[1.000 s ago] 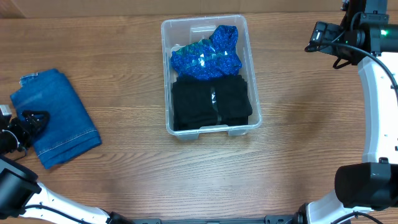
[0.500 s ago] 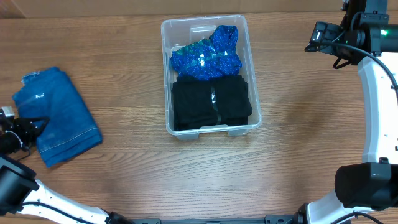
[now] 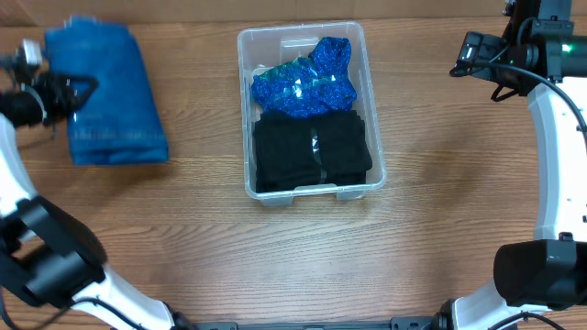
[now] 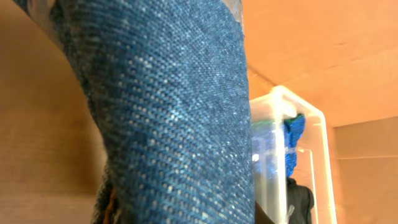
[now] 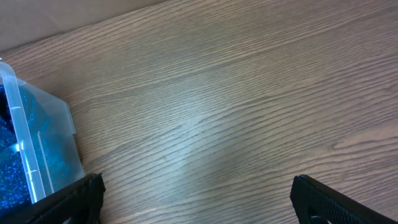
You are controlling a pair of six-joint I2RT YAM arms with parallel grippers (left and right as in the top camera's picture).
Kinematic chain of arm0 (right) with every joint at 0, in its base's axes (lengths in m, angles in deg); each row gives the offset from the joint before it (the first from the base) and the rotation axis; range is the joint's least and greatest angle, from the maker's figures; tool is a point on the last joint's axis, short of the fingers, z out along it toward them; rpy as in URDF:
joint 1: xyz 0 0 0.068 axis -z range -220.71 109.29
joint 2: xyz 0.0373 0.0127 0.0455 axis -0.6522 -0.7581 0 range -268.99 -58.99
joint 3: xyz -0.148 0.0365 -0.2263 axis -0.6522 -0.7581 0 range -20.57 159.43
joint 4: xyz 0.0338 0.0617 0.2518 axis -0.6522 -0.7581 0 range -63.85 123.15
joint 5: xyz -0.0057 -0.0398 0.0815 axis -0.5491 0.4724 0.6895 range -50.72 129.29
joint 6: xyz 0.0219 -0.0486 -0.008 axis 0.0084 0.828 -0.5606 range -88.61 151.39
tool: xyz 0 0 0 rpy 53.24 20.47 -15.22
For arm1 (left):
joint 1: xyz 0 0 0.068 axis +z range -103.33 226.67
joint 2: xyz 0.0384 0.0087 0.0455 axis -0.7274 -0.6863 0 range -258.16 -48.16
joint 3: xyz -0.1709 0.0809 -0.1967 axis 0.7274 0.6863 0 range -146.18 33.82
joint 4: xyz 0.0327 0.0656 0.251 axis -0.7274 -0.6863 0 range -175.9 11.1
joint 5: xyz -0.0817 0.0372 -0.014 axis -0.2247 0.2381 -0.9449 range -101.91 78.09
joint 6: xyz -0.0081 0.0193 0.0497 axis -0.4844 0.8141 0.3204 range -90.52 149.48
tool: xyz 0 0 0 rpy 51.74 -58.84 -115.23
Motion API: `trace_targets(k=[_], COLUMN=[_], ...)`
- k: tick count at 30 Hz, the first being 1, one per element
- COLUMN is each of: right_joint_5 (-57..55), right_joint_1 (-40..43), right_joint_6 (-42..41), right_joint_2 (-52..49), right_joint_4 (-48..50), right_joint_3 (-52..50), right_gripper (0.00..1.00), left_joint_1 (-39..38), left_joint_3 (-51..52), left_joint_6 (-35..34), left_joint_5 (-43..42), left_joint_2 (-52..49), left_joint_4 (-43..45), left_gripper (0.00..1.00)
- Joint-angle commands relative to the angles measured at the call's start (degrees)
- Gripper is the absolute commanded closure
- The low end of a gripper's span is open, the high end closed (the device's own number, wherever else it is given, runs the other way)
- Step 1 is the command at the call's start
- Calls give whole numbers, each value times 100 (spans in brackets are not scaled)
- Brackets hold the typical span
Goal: Pack container
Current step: 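Lift the denim garment and carry it over the bin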
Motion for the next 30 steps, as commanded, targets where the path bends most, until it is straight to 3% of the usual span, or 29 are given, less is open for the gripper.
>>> trace_targets(k=[1, 11, 15, 22, 30], right_joint_5=[-17, -17, -17, -17, -17], right_joint_1=[13, 13, 13, 13, 13], right_joint_6=[-20, -20, -20, -20, -20], right_joint_2=[33, 33, 33, 33, 33], right_joint_4=[24, 24, 26, 24, 26], right_joint_3=[9, 9, 9, 9, 9], right_gripper=[0, 0, 0, 0, 0], left_joint_1=[-894, -3416, -4201, -4756, -5042], left_joint_3=[-892, -1104, -1104, -1102, -1080], left_joint_6=[-859, -2588, -3390, -4197, -4236], left_joint_5=[-9, 46, 557, 632, 981], left_joint_2=[1123, 990, 511, -389, -789], left_joint_4=[173, 1762, 2142, 2809, 2568], left_gripper=[96, 96, 96, 96, 96])
